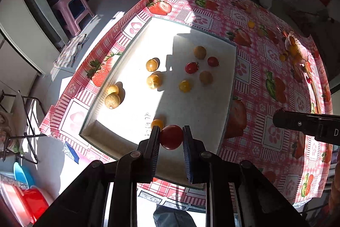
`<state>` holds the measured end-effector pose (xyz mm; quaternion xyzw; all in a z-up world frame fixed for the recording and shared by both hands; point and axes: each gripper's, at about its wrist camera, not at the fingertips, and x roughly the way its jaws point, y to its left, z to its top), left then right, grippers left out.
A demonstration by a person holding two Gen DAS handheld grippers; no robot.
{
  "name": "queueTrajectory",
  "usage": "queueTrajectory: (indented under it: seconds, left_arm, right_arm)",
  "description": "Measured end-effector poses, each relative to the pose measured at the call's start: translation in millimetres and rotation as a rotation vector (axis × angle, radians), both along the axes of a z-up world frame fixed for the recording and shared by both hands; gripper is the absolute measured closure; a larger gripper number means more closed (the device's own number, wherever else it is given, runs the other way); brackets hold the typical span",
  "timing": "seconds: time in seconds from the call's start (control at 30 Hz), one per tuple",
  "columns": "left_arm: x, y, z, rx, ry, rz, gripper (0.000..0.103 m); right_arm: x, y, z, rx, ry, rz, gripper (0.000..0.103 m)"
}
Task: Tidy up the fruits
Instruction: 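Carry both held red tomatoes over the white tray, then open both grippers to drop the red tomatoes into the white tray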
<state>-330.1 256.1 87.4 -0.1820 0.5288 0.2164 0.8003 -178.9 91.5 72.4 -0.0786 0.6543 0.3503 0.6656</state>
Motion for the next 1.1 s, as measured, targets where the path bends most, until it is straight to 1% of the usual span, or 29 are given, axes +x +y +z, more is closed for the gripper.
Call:
queueTrajectory:
  seconds: [0.2, 0.43, 0.7, 0.83, 0.93, 0.97, 1.03, 1.07, 1.1]
  left_arm:
    - [-5.2, 41.5, -28.2, 0.0, 0.055, -0.011, 0.08]
    - [-1.4, 63.2, -58.1, -0.016, 0.109, -0.025, 0.08]
    - [5.4, 71.2, -79.5, -0.047, 0.145, -0.039, 0.08]
    - [10.5, 66.9, -79.8, -0.031, 0.146, -0.064, 0.08]
    - [12.9, 64.7, -78.7, -0.025, 0.152, -0.075, 0.08]
    - [14.0, 63.7, -77.7, -0.024, 0.155, -0.075, 0.08]
    - [15.8, 62.8, -76.6, -0.025, 0.164, -0.075, 0.08]
    - [16.5, 62.3, -76.3, -0.028, 0.169, -0.074, 0.079]
    - [17.0, 62.5, -74.9, -0.027, 0.174, -0.072, 0.077]
  right_arm:
    - [-10.4, 53.7, -17.8, -0.043, 0.007, 0.026, 0.082]
    - [-16.0, 97.5, -47.3, -0.114, 0.011, 0.058, 0.082]
    - [-14.2, 117.1, -81.3, -0.199, 0.011, 0.07, 0.082]
    - [-13.8, 120.2, -97.5, -0.237, 0.016, 0.077, 0.082]
    - [-16.7, 123.8, -97.0, -0.239, -0.014, 0.102, 0.081]
    - [-17.7, 125.0, -96.9, -0.24, -0.016, 0.112, 0.08]
    - [-18.4, 127.9, -94.3, -0.233, -0.001, 0.123, 0.07]
    - [-18.9, 128.5, -93.6, -0.24, 0.004, 0.127, 0.067]
    - [-19.3, 128.8, -91.1, -0.244, 0.001, 0.127, 0.061]
